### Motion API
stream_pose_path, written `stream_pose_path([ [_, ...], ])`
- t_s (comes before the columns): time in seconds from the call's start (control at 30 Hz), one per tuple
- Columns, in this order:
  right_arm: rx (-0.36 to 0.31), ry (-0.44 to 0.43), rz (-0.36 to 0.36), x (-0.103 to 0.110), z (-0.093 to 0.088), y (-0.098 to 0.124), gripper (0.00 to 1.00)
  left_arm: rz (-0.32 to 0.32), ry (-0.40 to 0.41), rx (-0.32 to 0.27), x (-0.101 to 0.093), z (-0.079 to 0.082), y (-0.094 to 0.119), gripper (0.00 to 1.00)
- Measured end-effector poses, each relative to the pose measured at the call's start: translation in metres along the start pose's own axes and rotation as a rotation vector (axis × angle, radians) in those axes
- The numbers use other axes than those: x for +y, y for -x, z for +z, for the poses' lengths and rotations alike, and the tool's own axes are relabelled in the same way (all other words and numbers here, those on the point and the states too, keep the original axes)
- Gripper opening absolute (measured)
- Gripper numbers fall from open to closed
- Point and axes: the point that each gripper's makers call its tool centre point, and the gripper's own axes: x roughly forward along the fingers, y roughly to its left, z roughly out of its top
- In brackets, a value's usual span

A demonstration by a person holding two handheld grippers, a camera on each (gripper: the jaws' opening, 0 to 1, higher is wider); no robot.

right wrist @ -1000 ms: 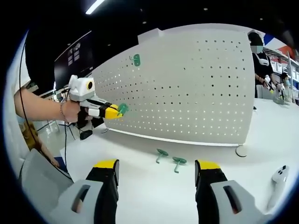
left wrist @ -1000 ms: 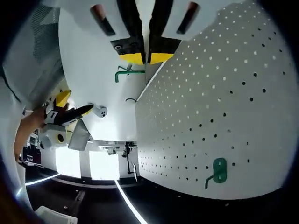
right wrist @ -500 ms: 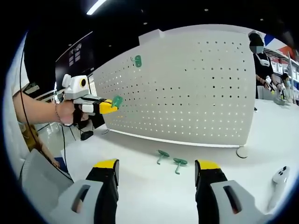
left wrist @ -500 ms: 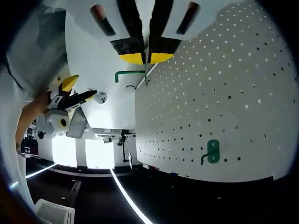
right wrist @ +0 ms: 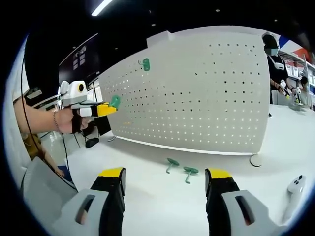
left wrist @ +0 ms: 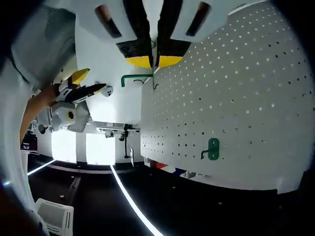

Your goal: Insert the hook assembly into the mounting plate slot until the hook locks in place.

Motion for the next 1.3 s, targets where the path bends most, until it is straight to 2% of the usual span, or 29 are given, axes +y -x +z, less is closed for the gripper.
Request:
stream_pose_path([
  [0.23,0.003,0.002,-0.002,-0.001,0.000,0.000,0.64,0.016,0.017,-0.030,-0.003,0.009,0.005,0.03],
  [0.7,-0.008,0.003,-0.003,0.000,0.002,0.001,0.64,0.030,0.030,-0.048,-0.002,0.012,0.003,0.03],
  [0.73,-0.019,0.006,-0.003,0.000,0.004,0.001,0.63,0.032,0.032,-0.049,-0.002,0.012,0.003,0.03],
  [0.83,-0.157,-0.004,0.024,0.006,0.031,0.005,0.62,0.032,0.025,-0.046,-0.002,0.012,0.003,0.03],
  [0.97,-0.288,0.030,0.050,0.013,0.058,0.015,0.60,0.035,0.031,-0.045,-0.002,0.011,0.003,0.03],
  [1.1,-0.318,0.019,0.084,0.020,0.064,0.017,0.60,0.035,0.033,-0.048,-0.002,0.011,0.003,0.03],
  [1.3,-0.314,0.019,0.098,0.025,0.065,0.015,0.59,0.038,0.037,-0.051,-0.002,0.012,0.002,0.03],
])
